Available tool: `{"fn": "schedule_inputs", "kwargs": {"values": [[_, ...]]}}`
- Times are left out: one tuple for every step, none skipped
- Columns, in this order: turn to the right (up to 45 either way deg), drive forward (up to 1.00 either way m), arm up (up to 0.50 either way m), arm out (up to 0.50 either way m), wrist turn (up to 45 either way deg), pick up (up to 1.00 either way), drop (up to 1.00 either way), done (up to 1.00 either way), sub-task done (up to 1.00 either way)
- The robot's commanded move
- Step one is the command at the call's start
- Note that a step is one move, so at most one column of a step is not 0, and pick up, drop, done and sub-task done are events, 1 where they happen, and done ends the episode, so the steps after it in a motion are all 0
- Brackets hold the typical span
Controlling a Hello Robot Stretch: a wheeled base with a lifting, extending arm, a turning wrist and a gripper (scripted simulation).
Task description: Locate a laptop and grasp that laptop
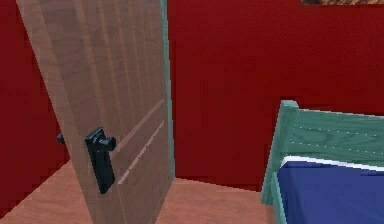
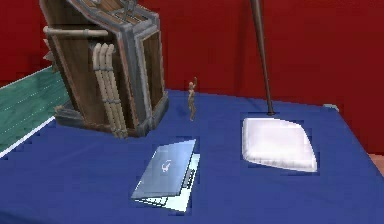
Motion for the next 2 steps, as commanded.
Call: {"fn": "schedule_inputs", "kwargs": {"values": [[0.0,0.00,0.18,0.00,0.0,0.00,0.00,0.00,0.00],[0.0,0.00,0.00,0.20,0.0,0.00,0.00,0.00,0.00]]}}
